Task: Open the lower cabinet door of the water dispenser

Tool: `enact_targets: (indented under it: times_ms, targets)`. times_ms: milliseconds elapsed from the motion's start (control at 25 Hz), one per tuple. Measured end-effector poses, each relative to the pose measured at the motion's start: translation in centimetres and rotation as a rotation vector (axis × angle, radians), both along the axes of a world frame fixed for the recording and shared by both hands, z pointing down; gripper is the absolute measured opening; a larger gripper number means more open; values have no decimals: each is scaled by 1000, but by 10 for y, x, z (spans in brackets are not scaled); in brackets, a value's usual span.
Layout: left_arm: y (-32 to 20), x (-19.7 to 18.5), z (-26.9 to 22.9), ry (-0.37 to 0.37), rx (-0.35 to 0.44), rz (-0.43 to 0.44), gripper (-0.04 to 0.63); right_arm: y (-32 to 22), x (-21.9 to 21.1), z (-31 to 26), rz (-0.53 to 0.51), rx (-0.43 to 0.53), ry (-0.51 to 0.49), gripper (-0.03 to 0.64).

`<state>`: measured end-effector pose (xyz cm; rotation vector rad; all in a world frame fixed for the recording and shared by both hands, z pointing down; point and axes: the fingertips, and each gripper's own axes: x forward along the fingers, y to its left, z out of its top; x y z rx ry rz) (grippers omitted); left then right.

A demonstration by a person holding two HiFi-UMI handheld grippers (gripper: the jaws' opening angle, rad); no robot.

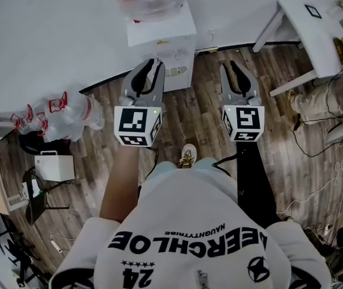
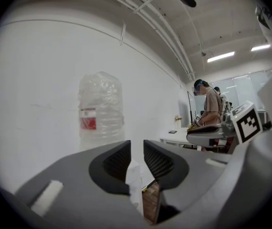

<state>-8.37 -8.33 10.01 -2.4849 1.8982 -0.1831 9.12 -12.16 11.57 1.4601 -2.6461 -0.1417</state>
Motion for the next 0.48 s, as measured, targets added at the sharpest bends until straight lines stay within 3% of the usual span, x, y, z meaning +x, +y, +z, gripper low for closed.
enact_targets:
  times_ms: [480]
  targets:
    - [-20, 0, 0, 4, -18, -18, 103, -24, -2, 1, -21, -12, -25, 71]
